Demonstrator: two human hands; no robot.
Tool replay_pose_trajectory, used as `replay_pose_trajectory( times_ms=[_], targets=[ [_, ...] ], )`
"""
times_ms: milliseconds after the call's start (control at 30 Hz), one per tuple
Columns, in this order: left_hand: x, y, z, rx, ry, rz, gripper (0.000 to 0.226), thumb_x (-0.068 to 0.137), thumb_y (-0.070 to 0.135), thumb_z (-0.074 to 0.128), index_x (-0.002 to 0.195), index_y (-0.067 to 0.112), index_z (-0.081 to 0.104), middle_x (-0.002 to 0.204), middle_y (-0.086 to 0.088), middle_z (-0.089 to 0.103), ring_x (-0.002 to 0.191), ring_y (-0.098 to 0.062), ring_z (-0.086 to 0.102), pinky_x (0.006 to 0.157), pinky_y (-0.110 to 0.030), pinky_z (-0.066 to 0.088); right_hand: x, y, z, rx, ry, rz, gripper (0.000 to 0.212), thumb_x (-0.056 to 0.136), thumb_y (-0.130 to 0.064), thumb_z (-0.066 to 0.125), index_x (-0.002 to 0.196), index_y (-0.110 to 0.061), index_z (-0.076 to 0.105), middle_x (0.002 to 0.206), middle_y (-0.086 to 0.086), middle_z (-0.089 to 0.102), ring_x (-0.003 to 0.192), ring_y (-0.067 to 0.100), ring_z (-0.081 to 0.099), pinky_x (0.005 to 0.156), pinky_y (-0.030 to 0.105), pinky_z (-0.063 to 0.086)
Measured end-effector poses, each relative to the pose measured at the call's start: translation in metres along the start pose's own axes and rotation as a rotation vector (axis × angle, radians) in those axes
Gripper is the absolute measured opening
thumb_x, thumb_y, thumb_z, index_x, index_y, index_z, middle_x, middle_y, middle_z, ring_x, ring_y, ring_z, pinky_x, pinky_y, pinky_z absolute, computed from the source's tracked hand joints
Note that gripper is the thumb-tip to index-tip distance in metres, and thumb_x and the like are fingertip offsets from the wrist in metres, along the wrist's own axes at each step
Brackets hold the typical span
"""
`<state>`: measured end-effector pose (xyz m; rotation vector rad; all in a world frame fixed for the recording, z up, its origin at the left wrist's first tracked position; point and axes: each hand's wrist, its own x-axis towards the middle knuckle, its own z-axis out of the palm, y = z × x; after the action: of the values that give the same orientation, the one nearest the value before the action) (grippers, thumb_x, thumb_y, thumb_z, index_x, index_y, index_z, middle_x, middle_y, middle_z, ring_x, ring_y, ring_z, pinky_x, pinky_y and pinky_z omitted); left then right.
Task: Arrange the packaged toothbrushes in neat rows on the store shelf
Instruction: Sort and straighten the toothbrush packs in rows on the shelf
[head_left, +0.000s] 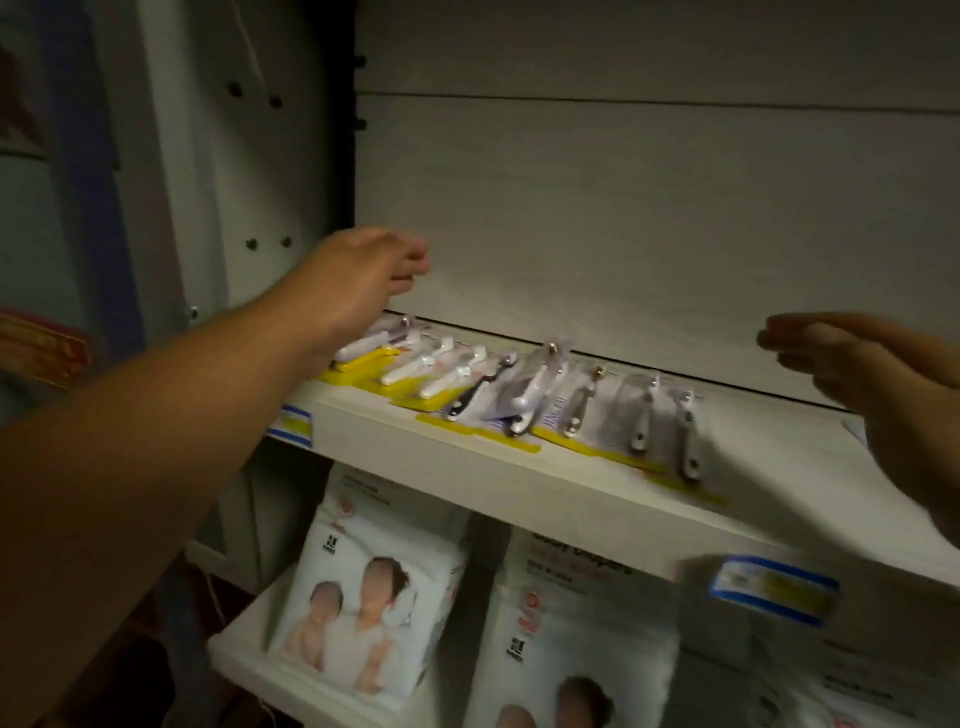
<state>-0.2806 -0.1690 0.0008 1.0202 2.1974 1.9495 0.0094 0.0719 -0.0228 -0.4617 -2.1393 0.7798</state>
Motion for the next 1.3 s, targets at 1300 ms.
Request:
replay_pose_trajectory(
  times_ms=[1300],
  targets=[
    [0.008,-0.042,0.037,0.82,-0.644,0.621,0.058,0.084,0.073,0.053,0.133,0.043,0.048,0.124,0.013,0.063,0.105,-0.01,0.059,0.087,-0.03,0.052,0.036,-0.047,0.159,-0.771,-0.149,0.227,0.043,0.091,-0.037,0.061,0.134,-0.032,0.058,0.119,0.002,0.071,0.107,0.026,0.064,0.091,0.035,0.049]
  ],
)
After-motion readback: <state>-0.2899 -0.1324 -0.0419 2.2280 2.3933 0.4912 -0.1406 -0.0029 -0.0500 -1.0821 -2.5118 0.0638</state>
